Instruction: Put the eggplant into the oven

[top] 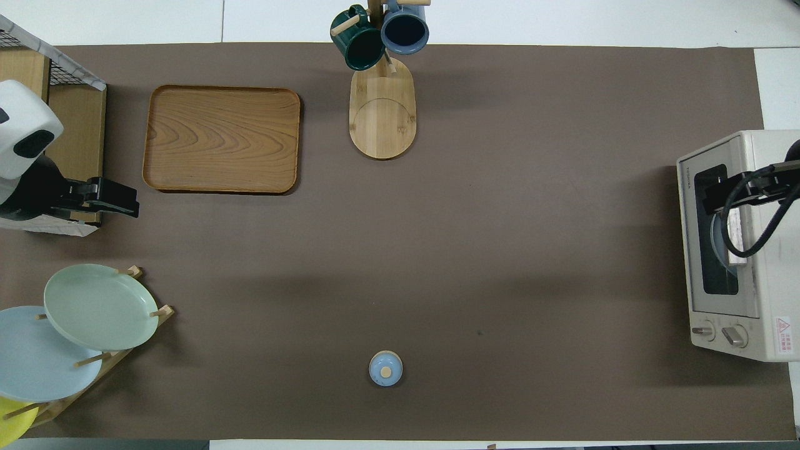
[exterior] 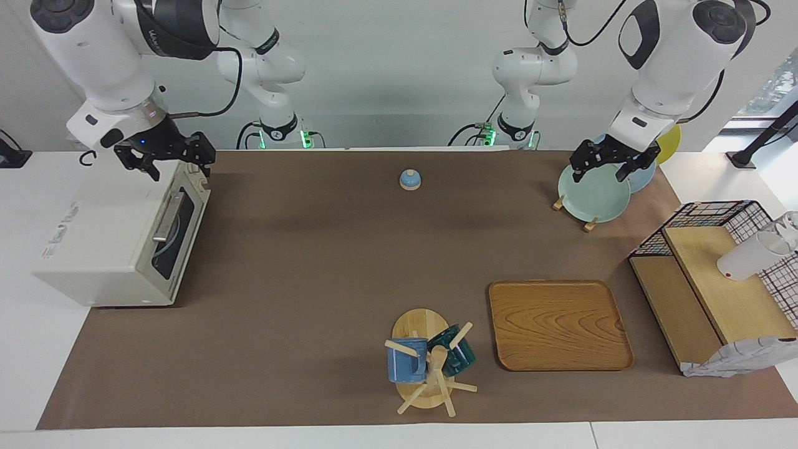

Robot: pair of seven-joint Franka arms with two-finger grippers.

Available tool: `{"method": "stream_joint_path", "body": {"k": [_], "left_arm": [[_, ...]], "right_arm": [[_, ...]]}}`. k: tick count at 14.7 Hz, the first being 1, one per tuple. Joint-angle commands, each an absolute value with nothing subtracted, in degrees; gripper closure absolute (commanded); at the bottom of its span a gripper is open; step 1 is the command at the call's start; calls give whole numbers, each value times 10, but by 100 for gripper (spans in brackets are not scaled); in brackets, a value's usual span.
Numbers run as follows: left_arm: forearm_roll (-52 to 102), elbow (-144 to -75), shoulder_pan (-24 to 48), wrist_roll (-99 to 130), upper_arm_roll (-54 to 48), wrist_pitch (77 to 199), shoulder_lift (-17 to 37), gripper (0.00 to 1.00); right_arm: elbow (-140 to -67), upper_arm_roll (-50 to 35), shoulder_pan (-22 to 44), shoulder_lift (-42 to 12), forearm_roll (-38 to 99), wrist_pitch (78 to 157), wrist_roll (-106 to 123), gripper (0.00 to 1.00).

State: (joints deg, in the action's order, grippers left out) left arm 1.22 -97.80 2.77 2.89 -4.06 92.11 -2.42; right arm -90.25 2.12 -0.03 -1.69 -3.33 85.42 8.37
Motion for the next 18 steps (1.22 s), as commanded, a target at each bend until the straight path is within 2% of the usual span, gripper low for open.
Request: {"method": "stream_joint_path", "body": {"k": [1,18], "left_arm": [[10,-975,23,25,-44,916,-24,0],[10,-975,23,25,-43,916,-24,0]], "right_arm": [[-912,29,5,0,-25,844,74,0],[-918,34,5,6,-21,860,71,0]]}}
